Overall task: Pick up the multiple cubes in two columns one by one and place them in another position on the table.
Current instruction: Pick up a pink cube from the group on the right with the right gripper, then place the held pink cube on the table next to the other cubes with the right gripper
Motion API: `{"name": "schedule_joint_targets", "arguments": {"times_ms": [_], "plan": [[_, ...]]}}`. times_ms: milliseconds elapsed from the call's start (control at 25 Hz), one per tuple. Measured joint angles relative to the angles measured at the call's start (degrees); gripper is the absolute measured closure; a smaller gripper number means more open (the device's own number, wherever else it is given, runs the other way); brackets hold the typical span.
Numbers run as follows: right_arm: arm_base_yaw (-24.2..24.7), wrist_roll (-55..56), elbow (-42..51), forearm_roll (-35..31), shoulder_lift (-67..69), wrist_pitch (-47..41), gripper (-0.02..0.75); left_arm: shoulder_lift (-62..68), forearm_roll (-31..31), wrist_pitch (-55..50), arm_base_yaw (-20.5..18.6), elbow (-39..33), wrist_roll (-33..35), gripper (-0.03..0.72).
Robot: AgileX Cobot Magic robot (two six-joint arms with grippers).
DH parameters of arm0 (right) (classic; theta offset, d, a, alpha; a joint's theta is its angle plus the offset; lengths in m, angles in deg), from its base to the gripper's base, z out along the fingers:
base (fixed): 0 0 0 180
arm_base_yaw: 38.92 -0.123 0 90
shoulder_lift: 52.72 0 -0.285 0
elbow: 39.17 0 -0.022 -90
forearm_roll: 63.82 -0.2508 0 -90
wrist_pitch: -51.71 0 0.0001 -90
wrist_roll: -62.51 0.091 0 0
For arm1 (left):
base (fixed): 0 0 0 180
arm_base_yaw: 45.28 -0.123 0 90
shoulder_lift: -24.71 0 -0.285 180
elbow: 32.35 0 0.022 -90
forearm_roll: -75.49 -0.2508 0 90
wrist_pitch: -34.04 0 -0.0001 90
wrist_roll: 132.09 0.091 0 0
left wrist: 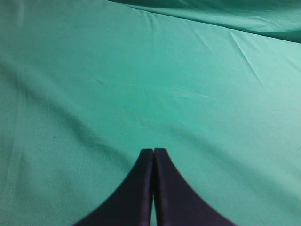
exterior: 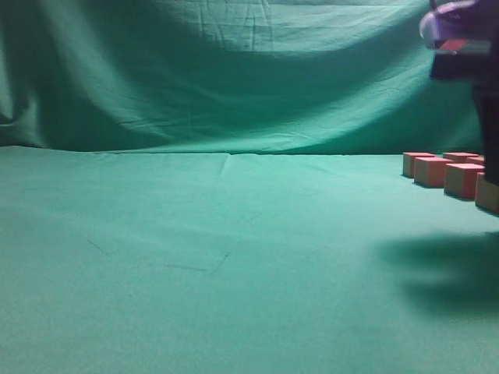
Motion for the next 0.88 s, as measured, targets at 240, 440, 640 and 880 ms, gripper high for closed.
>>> {"name": "schedule_joint_targets", "arguments": {"times_ms": [240,440,640,880], "plan": [[-1.7,-9.1,-10.7,-10.2,0.0,-9.6,0.473,0.0,0.0,0.0,0.0,0.0,0.0,0.688],[-5.7,-10.0,-21.1,-11.1,3.0,-10.7,0.473,0.0,0.0,0.0,0.0,0.0,0.0,0.688],[-9.3,-13.5,-31.9,-8.6,11.3,-14.7,0.473,0.0,0.0,0.0,0.0,0.0,0.0,0.688],[-10.2,-21.1,-43.2,-7.5,22.0,-19.9,0.473,0.0,0.0,0.0,0.0,0.0,0.0,0.688]]}}
